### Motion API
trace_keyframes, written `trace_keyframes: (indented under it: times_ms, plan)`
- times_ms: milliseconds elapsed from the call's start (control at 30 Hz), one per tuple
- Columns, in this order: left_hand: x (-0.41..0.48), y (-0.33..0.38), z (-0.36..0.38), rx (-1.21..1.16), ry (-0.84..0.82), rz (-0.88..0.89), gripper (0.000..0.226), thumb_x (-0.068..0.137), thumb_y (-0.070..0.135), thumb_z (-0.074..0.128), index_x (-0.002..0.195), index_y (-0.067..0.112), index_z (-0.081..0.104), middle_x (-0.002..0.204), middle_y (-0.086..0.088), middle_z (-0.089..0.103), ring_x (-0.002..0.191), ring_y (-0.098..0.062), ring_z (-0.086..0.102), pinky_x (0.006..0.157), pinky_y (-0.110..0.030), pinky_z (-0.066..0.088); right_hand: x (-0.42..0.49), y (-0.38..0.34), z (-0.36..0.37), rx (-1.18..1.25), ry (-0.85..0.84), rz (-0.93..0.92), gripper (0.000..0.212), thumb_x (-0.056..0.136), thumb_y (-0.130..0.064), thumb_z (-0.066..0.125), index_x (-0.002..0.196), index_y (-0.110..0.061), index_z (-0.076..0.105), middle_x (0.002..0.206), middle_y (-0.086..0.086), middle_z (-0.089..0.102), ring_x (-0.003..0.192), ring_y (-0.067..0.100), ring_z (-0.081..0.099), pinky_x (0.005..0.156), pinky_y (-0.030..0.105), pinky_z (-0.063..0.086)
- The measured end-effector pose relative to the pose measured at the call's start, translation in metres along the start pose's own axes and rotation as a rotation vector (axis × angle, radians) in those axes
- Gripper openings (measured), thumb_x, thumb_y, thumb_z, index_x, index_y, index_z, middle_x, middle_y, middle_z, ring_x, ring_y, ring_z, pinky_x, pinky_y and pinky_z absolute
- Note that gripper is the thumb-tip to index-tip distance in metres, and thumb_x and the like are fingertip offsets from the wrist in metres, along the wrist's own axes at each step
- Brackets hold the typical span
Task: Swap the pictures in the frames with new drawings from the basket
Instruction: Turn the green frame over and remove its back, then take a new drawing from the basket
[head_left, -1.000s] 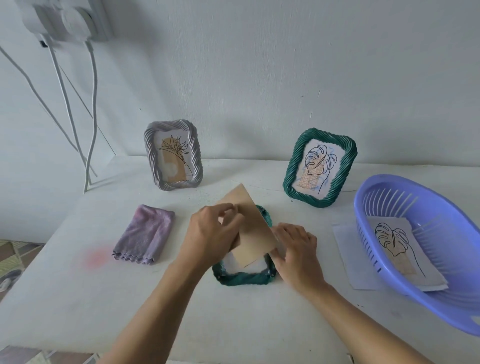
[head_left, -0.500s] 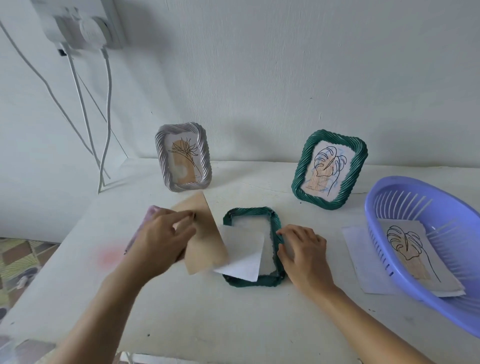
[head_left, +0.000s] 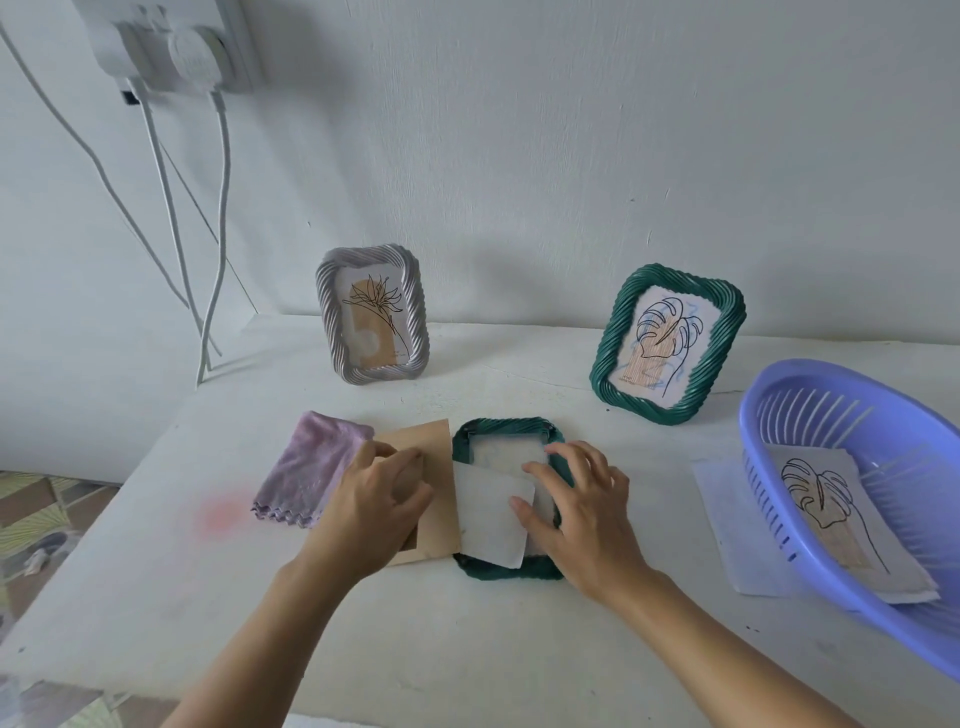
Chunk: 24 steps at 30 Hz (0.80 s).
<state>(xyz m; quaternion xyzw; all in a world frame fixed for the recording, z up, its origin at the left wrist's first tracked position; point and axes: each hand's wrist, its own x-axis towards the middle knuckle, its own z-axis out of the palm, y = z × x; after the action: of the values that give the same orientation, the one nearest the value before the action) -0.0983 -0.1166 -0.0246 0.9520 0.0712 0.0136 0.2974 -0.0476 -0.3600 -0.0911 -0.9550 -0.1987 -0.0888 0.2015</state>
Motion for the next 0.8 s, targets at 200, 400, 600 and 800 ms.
trace_keyframes:
  times_ms: [200,400,600,800]
  plan:
    - [0.005,-0.009,-0.009,0.038,0.036,-0.037,0.037,0.091,0.030,0.061,0.127,0.022,0.064,0.116,0.000,0.049,0.103,-0.016,0.051,0.088,-0.022,0.034,0.006,-0.004,0.009,0.034,-0.090,0.004,0.055,0.087,-0.069,0.039,0.128,-0.036,0.056,0.144,-0.002,0.037,0.144,0.021,0.021,0.109,0.047,0.029]
    - [0.007,-0.017,-0.007,0.060,-0.016,-0.021,0.041,0.092,0.032,0.060,0.131,0.020,0.063,0.118,0.001,0.049,0.103,-0.018,0.053,0.088,-0.025,0.038,0.007,-0.002,0.014,0.113,-0.002,0.028,0.039,0.085,-0.057,0.053,0.115,-0.035,0.064,0.136,-0.002,0.044,0.139,0.020,0.030,0.104,0.046,0.034]
    - [0.005,-0.018,0.000,0.048,-0.003,0.018,0.037,0.093,0.033,0.059,0.128,0.022,0.063,0.115,0.003,0.048,0.100,-0.016,0.052,0.085,-0.026,0.041,0.007,-0.002,0.014,0.131,0.042,0.047,0.033,0.085,-0.039,0.069,0.114,-0.025,0.066,0.133,0.001,0.046,0.136,0.023,0.034,0.103,0.047,0.039]
    - [0.008,-0.021,0.005,0.028,0.010,-0.005,0.039,0.094,0.034,0.057,0.131,0.024,0.061,0.121,0.005,0.047,0.103,-0.015,0.050,0.086,-0.027,0.040,0.007,0.000,0.006,0.019,0.080,0.053,0.033,0.081,-0.035,0.075,0.109,-0.019,0.068,0.127,0.006,0.051,0.129,0.026,0.040,0.090,0.046,0.048]
